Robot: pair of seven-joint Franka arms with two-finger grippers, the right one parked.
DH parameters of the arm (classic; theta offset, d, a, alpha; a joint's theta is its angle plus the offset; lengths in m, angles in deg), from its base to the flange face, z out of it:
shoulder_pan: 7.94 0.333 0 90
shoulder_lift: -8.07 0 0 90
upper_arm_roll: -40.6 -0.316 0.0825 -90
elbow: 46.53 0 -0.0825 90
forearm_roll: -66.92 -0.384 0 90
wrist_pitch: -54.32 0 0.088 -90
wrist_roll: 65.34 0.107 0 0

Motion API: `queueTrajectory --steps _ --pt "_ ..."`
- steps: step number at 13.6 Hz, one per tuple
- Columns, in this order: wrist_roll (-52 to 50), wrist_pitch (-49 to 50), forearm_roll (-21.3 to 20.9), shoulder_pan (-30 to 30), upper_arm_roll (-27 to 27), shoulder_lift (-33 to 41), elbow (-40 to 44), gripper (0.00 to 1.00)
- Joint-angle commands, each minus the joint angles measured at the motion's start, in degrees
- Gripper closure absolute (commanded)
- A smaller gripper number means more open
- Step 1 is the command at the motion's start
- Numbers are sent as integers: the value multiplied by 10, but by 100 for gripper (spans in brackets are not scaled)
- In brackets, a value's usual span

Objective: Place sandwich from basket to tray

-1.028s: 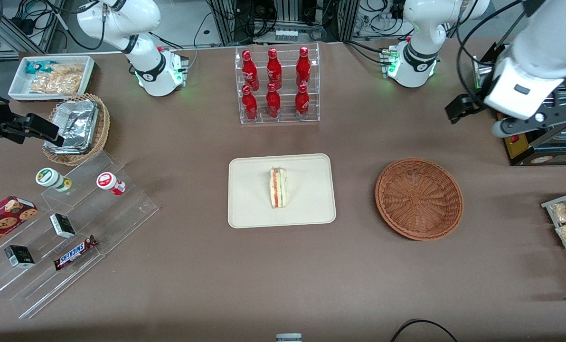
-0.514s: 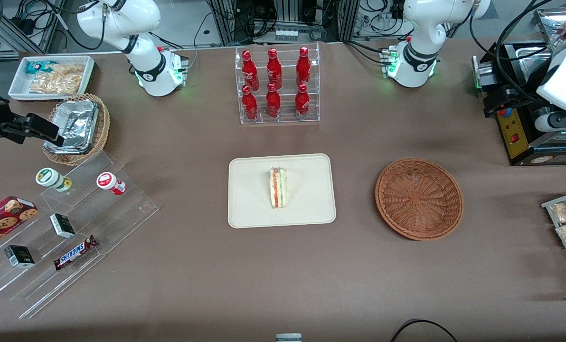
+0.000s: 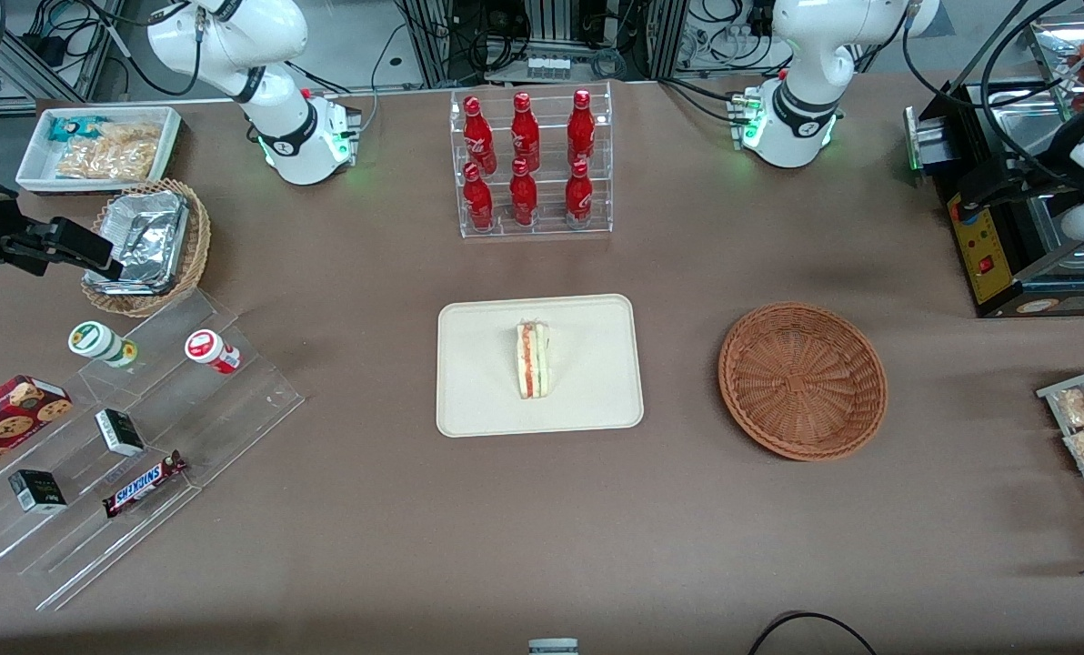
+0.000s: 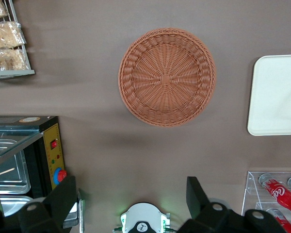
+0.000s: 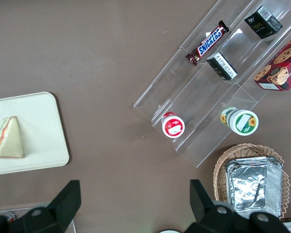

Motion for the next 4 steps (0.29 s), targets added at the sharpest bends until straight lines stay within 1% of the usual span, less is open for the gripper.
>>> queueTrajectory --steps 1,4 --pt "8 -9 15 2 -11 7 -4 0" --pt "4 -9 11 2 -13 6 -3 0"
